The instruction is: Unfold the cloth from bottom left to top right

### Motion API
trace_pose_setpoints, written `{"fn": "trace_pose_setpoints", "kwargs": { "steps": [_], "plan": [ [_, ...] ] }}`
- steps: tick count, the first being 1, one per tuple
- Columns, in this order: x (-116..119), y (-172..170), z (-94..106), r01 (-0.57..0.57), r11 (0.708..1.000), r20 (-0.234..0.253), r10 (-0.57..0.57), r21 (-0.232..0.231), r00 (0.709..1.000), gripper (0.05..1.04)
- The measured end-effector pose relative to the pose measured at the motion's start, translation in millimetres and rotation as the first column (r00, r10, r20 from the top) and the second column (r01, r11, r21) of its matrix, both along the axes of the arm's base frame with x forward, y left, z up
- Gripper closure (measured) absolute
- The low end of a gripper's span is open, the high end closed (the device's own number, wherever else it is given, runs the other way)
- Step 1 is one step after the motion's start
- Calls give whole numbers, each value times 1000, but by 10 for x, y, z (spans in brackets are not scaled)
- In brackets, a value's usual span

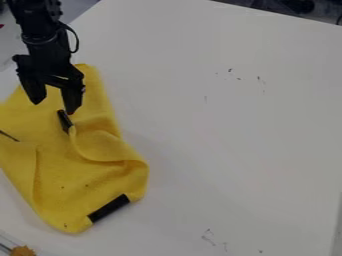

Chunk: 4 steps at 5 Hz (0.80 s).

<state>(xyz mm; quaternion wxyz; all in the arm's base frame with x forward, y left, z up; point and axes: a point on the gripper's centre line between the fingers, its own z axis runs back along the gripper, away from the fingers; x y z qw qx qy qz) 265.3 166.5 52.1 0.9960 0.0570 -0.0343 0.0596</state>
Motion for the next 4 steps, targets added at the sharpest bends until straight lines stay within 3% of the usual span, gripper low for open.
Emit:
{"fn": "trace_pose_setpoints", "kwargs": {
  "steps": [2, 4],
  "plan": [
    [-33, -66, -305, -35, 997, -22, 33, -75, 999, 84],
    [-3, -40, -309, -30, 997, -40, 27, -70, 999, 84]
  ]
}}
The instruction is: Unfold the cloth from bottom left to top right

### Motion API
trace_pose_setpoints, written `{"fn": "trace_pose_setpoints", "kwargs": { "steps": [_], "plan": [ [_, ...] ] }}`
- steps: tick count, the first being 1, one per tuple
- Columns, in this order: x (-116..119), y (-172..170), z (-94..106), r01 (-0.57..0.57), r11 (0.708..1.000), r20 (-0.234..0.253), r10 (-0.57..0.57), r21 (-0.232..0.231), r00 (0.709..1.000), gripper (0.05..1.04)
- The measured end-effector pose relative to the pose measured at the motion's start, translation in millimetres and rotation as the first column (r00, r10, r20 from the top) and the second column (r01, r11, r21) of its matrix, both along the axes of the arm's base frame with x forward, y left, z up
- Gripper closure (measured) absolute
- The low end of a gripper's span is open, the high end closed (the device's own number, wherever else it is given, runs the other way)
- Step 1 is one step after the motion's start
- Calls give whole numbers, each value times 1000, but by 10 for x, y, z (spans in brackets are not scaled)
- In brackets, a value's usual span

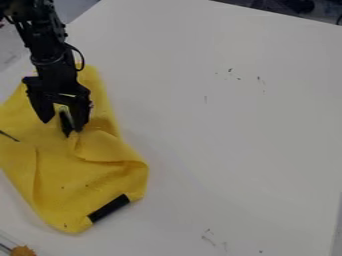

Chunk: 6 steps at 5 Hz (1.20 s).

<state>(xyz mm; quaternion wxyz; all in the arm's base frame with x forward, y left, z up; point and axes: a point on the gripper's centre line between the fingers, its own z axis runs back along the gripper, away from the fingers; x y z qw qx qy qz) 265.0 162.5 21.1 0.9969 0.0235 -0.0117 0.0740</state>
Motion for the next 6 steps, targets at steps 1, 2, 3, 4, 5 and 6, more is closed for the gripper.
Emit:
{"fn": "trace_pose_setpoints", "kwargs": {
  "steps": [1, 2, 3, 4, 5, 6],
  "plan": [
    [55, -36, 31, 16, 1000, -6, -16, 16, 1000, 84],
    [65, -52, 52, 16, 999, -20, -15, 29, 1000, 84],
    [95, -50, 62, 19, 999, -10, -19, 29, 1000, 84],
    [102, -44, 66, 22, 1000, 2, -22, 20, 1000, 84],
    [64, 30, -10, -7, 1000, 8, 7, -1, 1000, 87],
    [65, 40, -34, 0, 1000, 13, 0, -2, 1000, 133]
  ]
}}
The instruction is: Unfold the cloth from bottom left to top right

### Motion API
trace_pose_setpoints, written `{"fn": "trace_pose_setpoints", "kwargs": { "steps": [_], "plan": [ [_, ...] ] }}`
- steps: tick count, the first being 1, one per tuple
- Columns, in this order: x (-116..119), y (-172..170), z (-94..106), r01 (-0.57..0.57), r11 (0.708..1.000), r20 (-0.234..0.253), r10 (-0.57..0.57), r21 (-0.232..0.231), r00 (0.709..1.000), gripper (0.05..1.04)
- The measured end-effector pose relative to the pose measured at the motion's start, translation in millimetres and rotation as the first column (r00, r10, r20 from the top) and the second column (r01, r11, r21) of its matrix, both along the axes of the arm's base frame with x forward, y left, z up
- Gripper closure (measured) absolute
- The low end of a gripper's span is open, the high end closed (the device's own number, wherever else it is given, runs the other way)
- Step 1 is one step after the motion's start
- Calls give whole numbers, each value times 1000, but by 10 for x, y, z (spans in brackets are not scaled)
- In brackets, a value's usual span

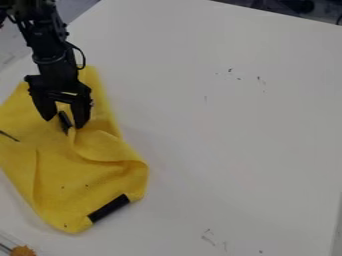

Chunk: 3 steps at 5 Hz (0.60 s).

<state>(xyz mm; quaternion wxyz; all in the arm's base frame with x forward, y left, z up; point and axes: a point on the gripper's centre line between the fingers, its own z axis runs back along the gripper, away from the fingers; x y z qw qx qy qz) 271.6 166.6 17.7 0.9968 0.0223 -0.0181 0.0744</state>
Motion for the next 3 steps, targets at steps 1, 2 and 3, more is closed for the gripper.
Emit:
{"fn": "trace_pose_setpoints", "kwargs": {
  "steps": [1, 2, 3],
  "plan": [
    [-14, 4, -24, 7, 1000, -12, -7, 1, 1000, 421],
    [-38, 17, -21, -2, 1000, -27, 3, 15, 1000, 721],
    [-15, -56, 63, 15, 999, -29, -14, 41, 999, 922]
  ]
}}
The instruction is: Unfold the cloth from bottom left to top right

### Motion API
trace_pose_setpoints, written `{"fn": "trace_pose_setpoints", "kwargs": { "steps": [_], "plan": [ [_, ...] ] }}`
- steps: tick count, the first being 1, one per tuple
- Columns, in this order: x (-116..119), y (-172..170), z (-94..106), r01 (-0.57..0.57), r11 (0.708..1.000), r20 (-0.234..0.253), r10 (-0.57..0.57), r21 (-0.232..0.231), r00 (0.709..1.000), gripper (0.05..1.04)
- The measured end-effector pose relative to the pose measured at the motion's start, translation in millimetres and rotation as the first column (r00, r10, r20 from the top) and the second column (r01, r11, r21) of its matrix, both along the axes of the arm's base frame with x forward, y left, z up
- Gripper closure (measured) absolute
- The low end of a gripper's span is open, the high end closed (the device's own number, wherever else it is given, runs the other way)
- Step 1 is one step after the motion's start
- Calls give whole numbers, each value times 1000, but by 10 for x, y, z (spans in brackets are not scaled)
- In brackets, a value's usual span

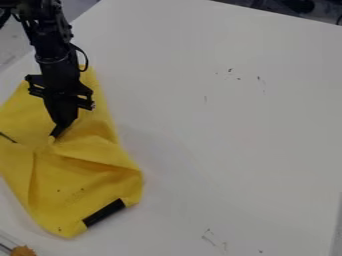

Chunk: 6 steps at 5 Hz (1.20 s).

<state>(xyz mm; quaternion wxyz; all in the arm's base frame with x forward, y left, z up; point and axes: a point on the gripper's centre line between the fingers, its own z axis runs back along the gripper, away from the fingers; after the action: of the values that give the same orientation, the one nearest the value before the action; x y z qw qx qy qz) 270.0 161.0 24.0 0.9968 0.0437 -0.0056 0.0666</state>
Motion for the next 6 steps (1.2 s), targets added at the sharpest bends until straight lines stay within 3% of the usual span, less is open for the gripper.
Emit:
{"fn": "trace_pose_setpoints", "kwargs": {
  "steps": [1, 2, 3, 4, 5, 6],
  "plan": [
    [35, -54, 168, -2, 999, 29, 1, 32, 1000, 1010],
    [175, -246, 345, 29, 998, 73, -33, 58, 997, 1020],
    [398, -424, 452, 60, 997, 131, -67, 53, 989, 1021],
    [635, -573, 391, 107, 994, 155, -105, 0, 982, 1021],
    [777, -620, 196, 123, 990, 130, -114, -64, 985, 1021],
    [869, -639, 54, 118, 988, 125, -105, -98, 987, 1021]
  ]
}}
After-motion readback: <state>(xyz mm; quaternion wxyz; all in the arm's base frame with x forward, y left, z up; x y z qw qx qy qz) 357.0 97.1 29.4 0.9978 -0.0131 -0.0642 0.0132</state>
